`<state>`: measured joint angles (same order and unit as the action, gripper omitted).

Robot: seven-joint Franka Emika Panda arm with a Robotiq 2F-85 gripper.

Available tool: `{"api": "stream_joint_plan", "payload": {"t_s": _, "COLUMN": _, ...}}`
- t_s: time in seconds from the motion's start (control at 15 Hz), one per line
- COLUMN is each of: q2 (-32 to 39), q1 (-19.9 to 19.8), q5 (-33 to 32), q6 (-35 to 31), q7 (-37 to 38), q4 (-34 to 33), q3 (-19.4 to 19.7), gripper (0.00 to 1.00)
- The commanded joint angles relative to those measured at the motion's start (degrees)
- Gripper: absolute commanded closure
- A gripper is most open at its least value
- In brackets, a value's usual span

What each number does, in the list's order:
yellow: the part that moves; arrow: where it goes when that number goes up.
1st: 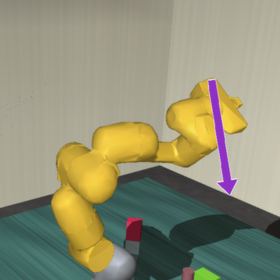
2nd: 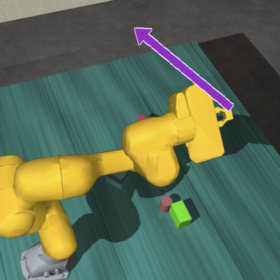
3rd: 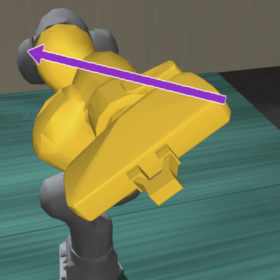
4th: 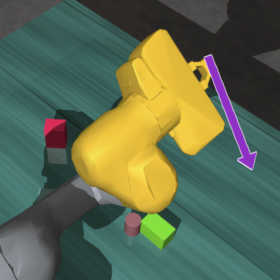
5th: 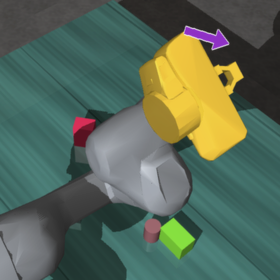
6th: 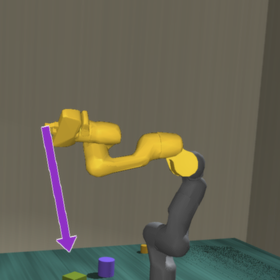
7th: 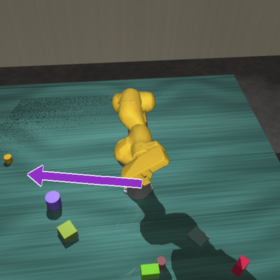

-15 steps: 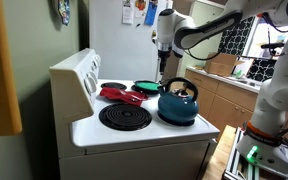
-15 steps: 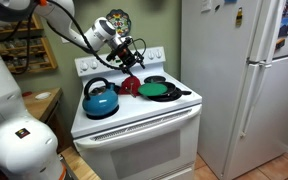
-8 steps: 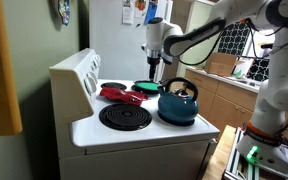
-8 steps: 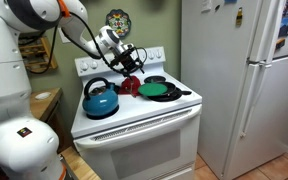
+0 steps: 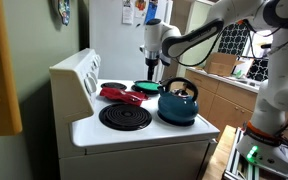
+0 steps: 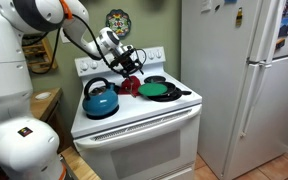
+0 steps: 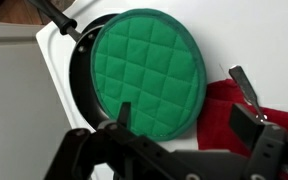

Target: Remove the green mat from the pan, then put the kettle on the green mat

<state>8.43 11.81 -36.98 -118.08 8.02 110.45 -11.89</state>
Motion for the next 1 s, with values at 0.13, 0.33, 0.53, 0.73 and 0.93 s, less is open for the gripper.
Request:
{"api": "stream_joint_plan", "payload": {"t_s": 0.13, "q2": 2.5, "q1": 1.6, "q5": -1.6, "q6": -2.5, "q7": 1.6, "q4": 1.2, "q3": 0.9, "gripper": 0.0}}
{"api": "stream_joint_plan", "payload": {"t_s": 0.33, "q2": 3.8, "q1": 1.7, "q5": -2.0, "q6": -4.1, "q7": 2.2, "q4": 1.9, "q3": 1.2, "gripper": 0.0}}
{"api": "stream_joint_plan", "payload": {"t_s": 0.53, "q2": 5.1, "q1": 2.1, "q5": -2.8, "q6": -4.2, "q7": 3.3, "q4": 2.0, "q3": 1.6, "gripper": 0.0}}
{"api": "stream_joint_plan", "payload": {"t_s": 0.73, "q2": 5.5, "q1": 2.1, "q5": -4.3, "q6": -4.8, "q7": 5.3, "q4": 2.4, "q3": 2.1, "gripper": 0.0}}
{"api": "stream_joint_plan", "payload": {"t_s": 0.93, "q2": 5.8, "q1": 2.3, "q5": -5.8, "q6": -4.7, "q7": 6.6, "q4": 2.5, "q3": 2.5, "gripper": 0.06}}
